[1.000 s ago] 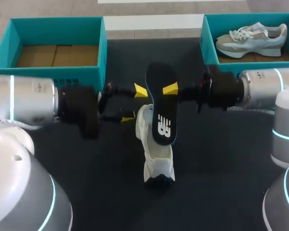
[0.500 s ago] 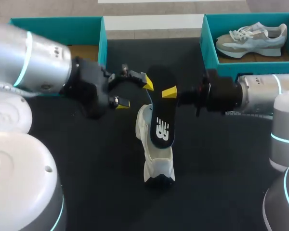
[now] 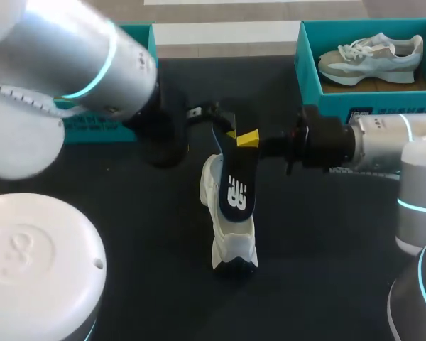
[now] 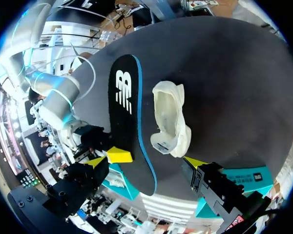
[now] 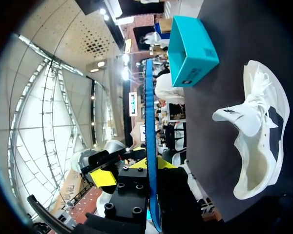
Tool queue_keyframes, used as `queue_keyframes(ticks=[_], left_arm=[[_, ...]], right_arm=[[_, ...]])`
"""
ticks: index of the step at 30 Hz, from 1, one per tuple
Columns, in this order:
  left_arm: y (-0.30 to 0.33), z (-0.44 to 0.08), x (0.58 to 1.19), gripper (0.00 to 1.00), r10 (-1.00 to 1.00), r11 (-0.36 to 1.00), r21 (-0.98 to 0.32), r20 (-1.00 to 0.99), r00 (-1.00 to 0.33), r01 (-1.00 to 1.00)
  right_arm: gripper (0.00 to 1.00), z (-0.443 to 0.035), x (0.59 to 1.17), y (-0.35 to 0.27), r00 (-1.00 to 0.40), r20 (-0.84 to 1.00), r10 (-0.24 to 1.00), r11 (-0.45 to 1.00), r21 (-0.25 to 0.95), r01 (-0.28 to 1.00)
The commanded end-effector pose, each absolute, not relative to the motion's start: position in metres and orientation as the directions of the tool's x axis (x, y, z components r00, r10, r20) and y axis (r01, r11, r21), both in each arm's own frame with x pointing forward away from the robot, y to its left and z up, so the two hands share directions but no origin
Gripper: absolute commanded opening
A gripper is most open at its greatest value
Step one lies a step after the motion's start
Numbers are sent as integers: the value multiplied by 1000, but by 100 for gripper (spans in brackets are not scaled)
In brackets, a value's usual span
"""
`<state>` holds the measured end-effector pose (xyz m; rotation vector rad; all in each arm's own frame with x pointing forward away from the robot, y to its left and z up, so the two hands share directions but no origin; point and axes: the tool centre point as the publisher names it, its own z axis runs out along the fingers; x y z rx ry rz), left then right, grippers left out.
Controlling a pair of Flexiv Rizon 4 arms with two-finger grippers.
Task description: Take the shoe out of the shoebox, open the shoe tongue, remove and reinsert the insole, then place the shoe into the shoebox
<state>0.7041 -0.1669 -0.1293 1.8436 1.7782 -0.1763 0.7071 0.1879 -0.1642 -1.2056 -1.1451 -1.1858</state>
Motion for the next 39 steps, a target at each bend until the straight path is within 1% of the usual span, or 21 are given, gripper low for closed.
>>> queue_keyframes(ticks=[1, 8, 13, 16, 22, 25, 39], left_arm=[[-173, -121, 706, 100, 983, 49, 295, -184, 6, 954], [-176, -110, 712, 100, 992, 122, 234, -74, -107, 964], [-184, -112, 717, 100, 989, 146, 197, -9, -147, 969], [-189, -112, 719, 100, 990, 132, 200, 14, -138, 971], [-199, -116, 721, 100, 985, 123, 142, 102, -138, 982], [-200, -116, 721, 100, 983, 118, 147, 120, -136, 982], [-207, -119, 719, 100, 984, 108, 131, 128, -125, 986]], right_arm=[[0, -167, 710, 193, 53, 998, -37, 9, -53, 999], [0, -167, 710, 195, 51, 998, -36, 7, -51, 999], [0, -168, 710, 198, 48, 998, -37, 9, -48, 999], [0, -168, 710, 198, 46, 998, -38, 8, -46, 999], [0, -168, 709, 199, 46, 998, -40, 6, -46, 999], [0, -168, 709, 199, 47, 998, -38, 3, -46, 999], [0, -167, 711, 195, 42, 998, -37, 10, -42, 999]])
